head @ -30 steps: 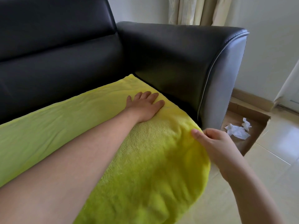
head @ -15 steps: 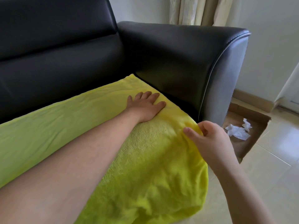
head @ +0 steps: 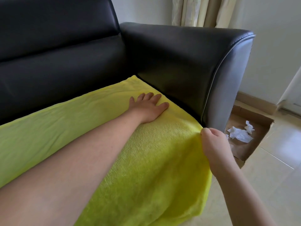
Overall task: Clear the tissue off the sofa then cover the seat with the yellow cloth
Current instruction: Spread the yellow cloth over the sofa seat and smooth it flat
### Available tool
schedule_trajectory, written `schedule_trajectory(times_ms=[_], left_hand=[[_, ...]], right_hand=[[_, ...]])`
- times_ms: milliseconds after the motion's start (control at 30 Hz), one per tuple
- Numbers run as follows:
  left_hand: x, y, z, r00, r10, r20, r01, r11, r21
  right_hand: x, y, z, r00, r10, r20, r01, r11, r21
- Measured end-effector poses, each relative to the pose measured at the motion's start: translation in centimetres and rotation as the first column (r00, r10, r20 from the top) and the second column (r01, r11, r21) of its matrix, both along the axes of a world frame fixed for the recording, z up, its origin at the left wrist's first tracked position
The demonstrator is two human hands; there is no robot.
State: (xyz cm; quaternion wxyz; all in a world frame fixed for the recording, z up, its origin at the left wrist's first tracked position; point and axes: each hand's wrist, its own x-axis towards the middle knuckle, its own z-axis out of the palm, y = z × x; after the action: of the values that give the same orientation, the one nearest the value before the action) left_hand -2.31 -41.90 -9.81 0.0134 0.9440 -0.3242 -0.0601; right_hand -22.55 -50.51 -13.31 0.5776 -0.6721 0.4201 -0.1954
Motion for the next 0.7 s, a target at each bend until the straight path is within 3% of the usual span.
schedule_trajectory(times_ms=[67,133,233,300,400,467,567,700], left_hand=[[0.0,-0.2,0.0,1.0,0.012,0.003,-0.012,1.0,0.006],[0.1,-0.3,0.0,1.0,0.019,0.013,-0.019,1.0,0.008],[0.2,-0.3,0.0,1.0,0.026,0.006,-0.026,1.0,0.013],[0.3,-0.5,0.2,1.0,0.023,-0.009,-0.023,1.0,0.011],[1.2,0.0,0.9,0.998,-0.015,-0.064,0.012,0.999,-0.04],[2.4,1.4,1.6,0.996,-0.001,-0.089,-0.006,0.997,-0.081],[4.6,5.0,2.2,0.991,0.12,-0.059,-0.125,0.988,-0.088],[7.4,10.2,2.2,0.963,0.268,-0.028,-0.269,0.962,-0.047]], right_hand=[[0.1,0.6,-0.5,0.997,-0.06,-0.054,0.037,0.932,-0.359],[0.1,1.4,-0.8,0.986,-0.166,-0.014,0.122,0.775,-0.62],[0.6,2.5,-1.3,0.993,-0.038,0.11,0.114,0.532,-0.839],[1.4,2.7,-1.0,0.97,0.199,0.14,0.031,0.468,-0.883],[3.9,2.4,0.3,0.909,0.417,0.003,-0.2,0.442,-0.875],[6.0,2.0,1.5,0.875,0.443,-0.196,-0.397,0.424,-0.814],[9.3,1.3,3.0,0.745,0.466,-0.477,-0.651,0.352,-0.672],[14.2,1.1,4.8,0.668,0.511,-0.54,-0.739,0.368,-0.565]])
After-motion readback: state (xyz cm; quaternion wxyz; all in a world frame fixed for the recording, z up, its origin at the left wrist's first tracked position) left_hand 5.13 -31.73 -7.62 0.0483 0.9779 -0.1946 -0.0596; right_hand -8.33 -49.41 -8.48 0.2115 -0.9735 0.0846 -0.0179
